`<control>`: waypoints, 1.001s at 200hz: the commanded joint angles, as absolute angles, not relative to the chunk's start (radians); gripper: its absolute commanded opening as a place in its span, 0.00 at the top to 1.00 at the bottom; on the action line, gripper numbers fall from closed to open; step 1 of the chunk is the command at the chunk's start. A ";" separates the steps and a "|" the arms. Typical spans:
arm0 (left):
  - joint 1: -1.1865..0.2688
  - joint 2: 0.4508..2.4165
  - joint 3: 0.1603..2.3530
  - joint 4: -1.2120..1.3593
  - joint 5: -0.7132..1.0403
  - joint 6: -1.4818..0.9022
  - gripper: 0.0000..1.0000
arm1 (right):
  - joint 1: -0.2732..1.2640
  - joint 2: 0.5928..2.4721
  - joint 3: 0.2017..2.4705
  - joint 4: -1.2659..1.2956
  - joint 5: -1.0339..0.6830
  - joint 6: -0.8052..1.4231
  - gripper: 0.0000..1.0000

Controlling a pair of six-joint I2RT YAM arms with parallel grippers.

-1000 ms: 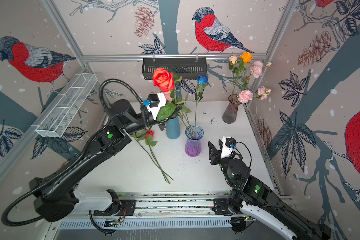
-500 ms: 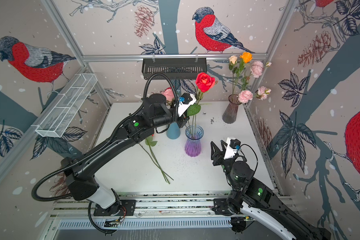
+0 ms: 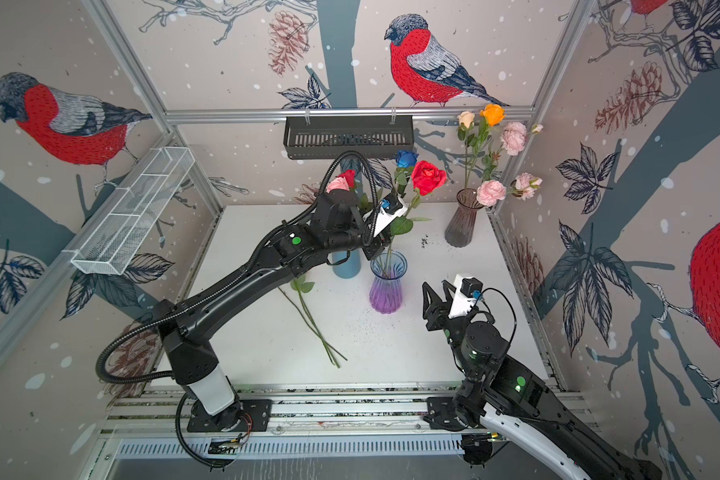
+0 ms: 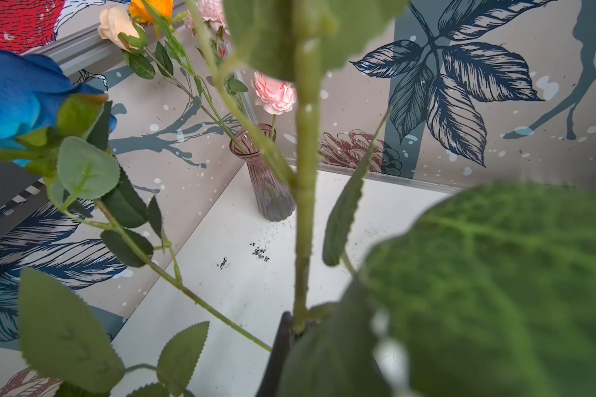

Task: Arrange the flowers into the vase

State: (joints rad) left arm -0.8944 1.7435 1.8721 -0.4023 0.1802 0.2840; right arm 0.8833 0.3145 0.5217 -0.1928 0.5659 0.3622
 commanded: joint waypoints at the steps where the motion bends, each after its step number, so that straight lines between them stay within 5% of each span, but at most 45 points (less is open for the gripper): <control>1: -0.896 1.750 1.876 -0.424 0.158 0.288 0.88 | 0.882 0.313 0.520 -0.187 0.561 0.362 0.44; 22: -0.896 1.759 1.879 -0.443 0.130 0.294 0.84 | 0.878 0.314 0.521 -0.184 0.559 0.361 0.44; 41: -0.896 1.753 1.879 -0.449 0.118 0.293 0.45 | 0.875 0.315 0.519 -0.183 0.556 0.359 0.44; 57: -0.896 1.737 1.870 -0.447 0.123 0.289 0.35 | 0.872 0.316 0.520 -0.183 0.555 0.360 0.44; 111: -0.894 1.592 1.752 -0.376 0.085 0.243 0.26 | 0.869 0.328 0.529 -0.189 0.551 0.358 0.44; 200: -0.817 0.996 1.034 0.226 -0.136 0.228 0.24 | 0.869 0.430 0.581 -0.127 0.494 0.324 0.44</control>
State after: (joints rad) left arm -0.8368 1.1042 1.1526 -0.0509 -0.0368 0.2352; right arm 0.8696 0.3992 0.5697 -0.1879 0.5388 0.3485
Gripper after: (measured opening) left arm 0.757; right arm 0.559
